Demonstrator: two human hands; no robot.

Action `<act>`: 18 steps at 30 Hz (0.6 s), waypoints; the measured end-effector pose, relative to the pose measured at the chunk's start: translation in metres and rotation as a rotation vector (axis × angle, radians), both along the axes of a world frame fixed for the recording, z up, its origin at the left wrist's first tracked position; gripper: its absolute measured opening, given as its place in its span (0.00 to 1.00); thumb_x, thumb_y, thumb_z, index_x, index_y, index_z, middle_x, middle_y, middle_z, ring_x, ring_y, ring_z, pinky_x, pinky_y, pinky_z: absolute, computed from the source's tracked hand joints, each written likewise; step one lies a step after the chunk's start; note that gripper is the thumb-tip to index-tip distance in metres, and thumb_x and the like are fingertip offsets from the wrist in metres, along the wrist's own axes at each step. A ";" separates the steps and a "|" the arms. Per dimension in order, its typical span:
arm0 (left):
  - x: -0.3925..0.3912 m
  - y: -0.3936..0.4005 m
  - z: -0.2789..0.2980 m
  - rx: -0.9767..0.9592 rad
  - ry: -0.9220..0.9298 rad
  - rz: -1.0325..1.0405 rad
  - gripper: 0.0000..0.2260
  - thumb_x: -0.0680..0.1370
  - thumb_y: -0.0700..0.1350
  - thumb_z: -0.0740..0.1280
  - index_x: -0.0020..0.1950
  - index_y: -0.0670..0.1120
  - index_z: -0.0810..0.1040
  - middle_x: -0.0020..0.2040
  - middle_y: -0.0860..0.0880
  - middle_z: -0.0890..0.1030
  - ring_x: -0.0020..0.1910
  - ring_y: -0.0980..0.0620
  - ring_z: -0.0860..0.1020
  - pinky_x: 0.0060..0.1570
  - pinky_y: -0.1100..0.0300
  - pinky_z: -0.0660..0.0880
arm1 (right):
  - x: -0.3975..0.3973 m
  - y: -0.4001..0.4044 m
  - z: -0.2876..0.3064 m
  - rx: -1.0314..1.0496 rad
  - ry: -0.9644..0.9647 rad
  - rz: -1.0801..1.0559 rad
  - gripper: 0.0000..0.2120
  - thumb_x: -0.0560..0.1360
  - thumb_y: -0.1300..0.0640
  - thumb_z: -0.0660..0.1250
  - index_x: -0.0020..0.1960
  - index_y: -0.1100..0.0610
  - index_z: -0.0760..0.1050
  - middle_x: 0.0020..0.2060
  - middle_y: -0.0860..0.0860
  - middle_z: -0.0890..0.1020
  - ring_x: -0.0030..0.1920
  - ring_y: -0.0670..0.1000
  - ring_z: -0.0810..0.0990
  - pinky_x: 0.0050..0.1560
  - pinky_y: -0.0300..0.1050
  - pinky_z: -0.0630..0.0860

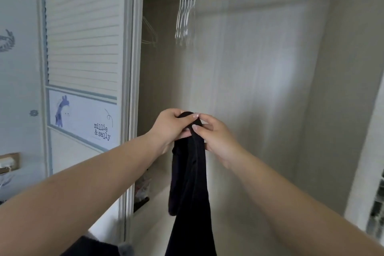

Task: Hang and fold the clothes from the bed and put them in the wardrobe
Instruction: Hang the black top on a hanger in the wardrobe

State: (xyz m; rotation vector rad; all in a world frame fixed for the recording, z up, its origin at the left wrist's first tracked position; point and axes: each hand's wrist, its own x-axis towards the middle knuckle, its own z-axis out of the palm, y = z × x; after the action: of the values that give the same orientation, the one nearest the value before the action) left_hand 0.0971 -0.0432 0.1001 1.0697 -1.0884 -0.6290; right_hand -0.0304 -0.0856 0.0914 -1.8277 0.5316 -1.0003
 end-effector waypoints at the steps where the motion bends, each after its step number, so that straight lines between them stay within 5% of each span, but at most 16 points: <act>1: 0.002 -0.011 0.000 0.003 0.026 -0.041 0.05 0.77 0.40 0.68 0.45 0.38 0.81 0.43 0.39 0.84 0.42 0.48 0.83 0.44 0.62 0.80 | 0.001 -0.011 0.000 -0.043 0.014 -0.053 0.12 0.78 0.60 0.63 0.55 0.45 0.75 0.51 0.50 0.84 0.51 0.48 0.83 0.56 0.48 0.79; 3: 0.008 -0.033 0.002 -0.003 0.045 -0.093 0.06 0.78 0.38 0.67 0.52 0.36 0.80 0.49 0.37 0.83 0.50 0.44 0.83 0.51 0.59 0.80 | 0.004 -0.032 -0.001 -0.101 0.052 -0.130 0.12 0.77 0.60 0.63 0.54 0.43 0.75 0.51 0.49 0.83 0.51 0.48 0.83 0.57 0.49 0.78; 7: 0.014 -0.070 0.016 -0.048 0.066 -0.064 0.09 0.78 0.34 0.66 0.58 0.37 0.79 0.50 0.40 0.82 0.51 0.47 0.82 0.48 0.62 0.80 | 0.011 -0.076 -0.003 -0.286 0.210 -0.278 0.17 0.71 0.61 0.60 0.56 0.46 0.73 0.47 0.47 0.82 0.46 0.51 0.81 0.51 0.55 0.78; 10: 0.023 -0.099 0.035 -0.093 0.061 0.027 0.06 0.78 0.38 0.67 0.52 0.37 0.79 0.44 0.41 0.81 0.43 0.49 0.82 0.47 0.60 0.81 | 0.017 -0.112 -0.001 -0.367 0.238 -0.345 0.14 0.73 0.63 0.61 0.55 0.47 0.72 0.45 0.47 0.80 0.46 0.51 0.80 0.49 0.51 0.78; 14: 0.041 -0.139 0.062 -0.141 0.062 0.183 0.10 0.76 0.44 0.70 0.40 0.41 0.74 0.37 0.43 0.77 0.36 0.49 0.79 0.45 0.53 0.81 | 0.025 -0.149 0.011 -0.513 0.197 -0.386 0.16 0.77 0.62 0.62 0.63 0.51 0.69 0.46 0.47 0.79 0.45 0.48 0.78 0.41 0.31 0.70; 18: 0.064 -0.174 0.094 -0.171 0.136 0.269 0.16 0.76 0.48 0.71 0.34 0.45 0.69 0.32 0.47 0.73 0.34 0.49 0.75 0.37 0.55 0.77 | 0.037 -0.176 0.036 -0.772 0.176 -0.449 0.15 0.74 0.62 0.61 0.60 0.52 0.70 0.49 0.43 0.77 0.46 0.47 0.77 0.48 0.44 0.73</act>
State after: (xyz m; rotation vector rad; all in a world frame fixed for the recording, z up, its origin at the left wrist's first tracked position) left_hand 0.1608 -0.2176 0.1937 0.9882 -0.8466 -0.3804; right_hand 0.0068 -0.2616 0.1272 -2.5613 0.7503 -1.4951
